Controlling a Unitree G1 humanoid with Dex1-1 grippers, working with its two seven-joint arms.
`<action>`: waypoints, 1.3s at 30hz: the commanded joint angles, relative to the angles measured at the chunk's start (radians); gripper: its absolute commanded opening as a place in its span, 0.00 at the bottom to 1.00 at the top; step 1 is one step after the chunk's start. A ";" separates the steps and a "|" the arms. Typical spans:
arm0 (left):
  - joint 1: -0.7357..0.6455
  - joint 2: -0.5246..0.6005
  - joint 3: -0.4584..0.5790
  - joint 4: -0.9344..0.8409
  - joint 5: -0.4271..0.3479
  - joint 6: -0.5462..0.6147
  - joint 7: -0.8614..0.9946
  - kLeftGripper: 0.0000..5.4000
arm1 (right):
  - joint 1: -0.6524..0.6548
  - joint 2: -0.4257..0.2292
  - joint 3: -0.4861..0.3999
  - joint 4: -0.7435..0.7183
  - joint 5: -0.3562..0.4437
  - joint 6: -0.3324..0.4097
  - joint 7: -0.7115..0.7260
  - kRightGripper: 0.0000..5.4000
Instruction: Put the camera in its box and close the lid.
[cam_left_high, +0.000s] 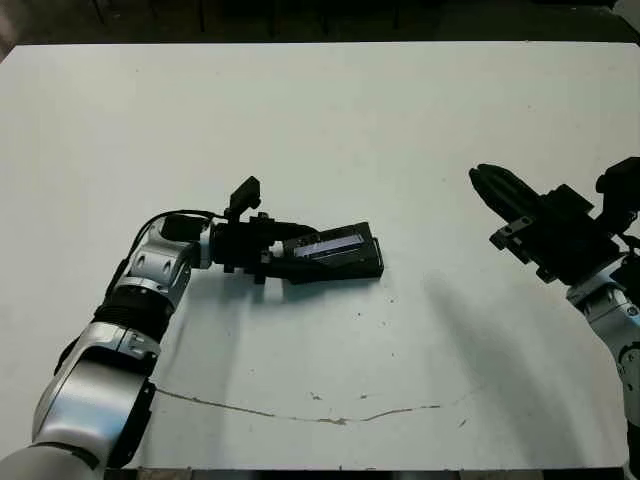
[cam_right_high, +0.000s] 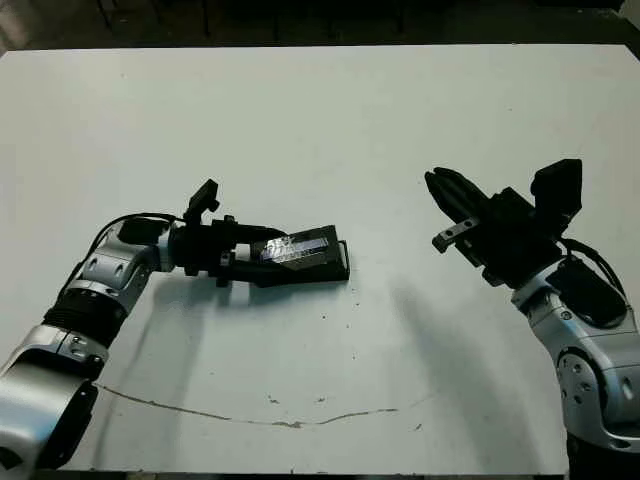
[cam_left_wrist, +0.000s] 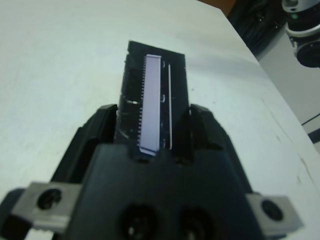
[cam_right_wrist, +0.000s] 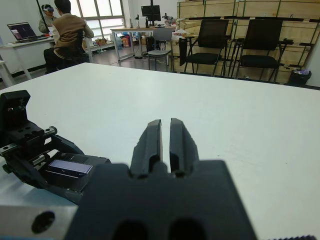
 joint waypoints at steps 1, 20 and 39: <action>0.037 -0.069 -0.068 0.031 0.054 0.016 0.019 0.50 | 0.019 -0.004 0.001 0.016 -0.007 -0.007 0.009 0.00; -0.055 -0.122 -0.141 0.131 0.135 0.026 0.018 0.50 | 0.040 -0.008 0.007 -0.021 -0.004 0.011 -0.010 0.00; 0.095 0.098 -0.112 -0.026 0.164 -0.046 0.048 0.80 | 0.052 0.003 0.011 -0.045 -0.002 0.020 -0.011 0.00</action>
